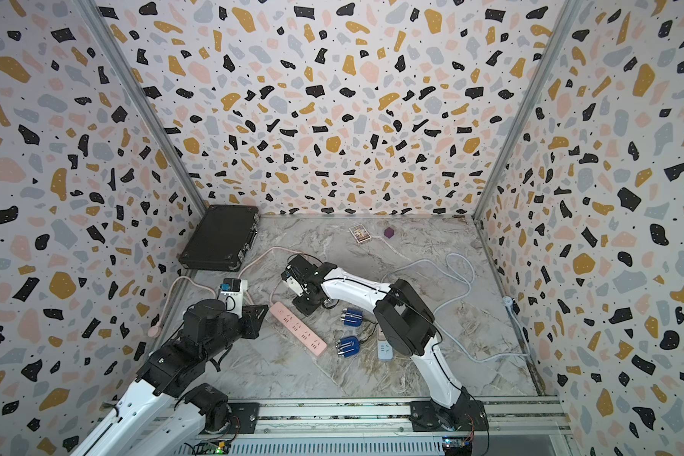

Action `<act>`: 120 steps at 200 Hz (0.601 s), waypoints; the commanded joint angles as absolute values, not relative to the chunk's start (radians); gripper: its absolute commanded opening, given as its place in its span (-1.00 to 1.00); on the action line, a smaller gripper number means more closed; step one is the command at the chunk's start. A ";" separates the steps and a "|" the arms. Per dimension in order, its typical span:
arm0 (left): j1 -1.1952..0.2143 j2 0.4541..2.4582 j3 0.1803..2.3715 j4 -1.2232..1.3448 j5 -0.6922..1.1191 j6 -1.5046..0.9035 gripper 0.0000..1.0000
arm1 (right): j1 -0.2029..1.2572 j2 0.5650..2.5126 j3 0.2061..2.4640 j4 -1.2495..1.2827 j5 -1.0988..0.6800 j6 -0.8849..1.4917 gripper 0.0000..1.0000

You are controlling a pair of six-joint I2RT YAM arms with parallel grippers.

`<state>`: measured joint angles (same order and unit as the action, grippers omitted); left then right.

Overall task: Unplug the electric shaver
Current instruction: Place the plug at the center of the board.

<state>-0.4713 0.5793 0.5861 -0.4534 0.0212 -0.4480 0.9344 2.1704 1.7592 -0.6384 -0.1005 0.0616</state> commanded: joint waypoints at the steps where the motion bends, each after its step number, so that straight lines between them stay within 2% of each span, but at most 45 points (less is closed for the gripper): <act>1: -0.465 0.579 0.614 -0.444 0.017 -0.431 -0.56 | 0.925 2.201 1.798 -0.697 -0.077 0.039 -0.40; 50: -0.465 0.581 0.616 -0.442 0.028 -0.432 -0.49 | 0.911 2.247 1.861 -0.727 -0.064 0.025 0.21; 100: -0.465 0.584 0.620 -0.443 0.030 -0.433 -0.46 | 0.906 2.221 1.883 -0.692 -0.053 0.020 0.35; 108: -0.465 0.588 0.624 -0.446 0.029 -0.431 -0.40 | 0.906 2.209 1.894 -0.689 -0.047 0.018 0.36; 120: -0.465 0.593 0.631 -0.457 0.023 -0.430 -0.20 | 0.906 2.186 1.902 -0.686 -0.045 0.013 0.37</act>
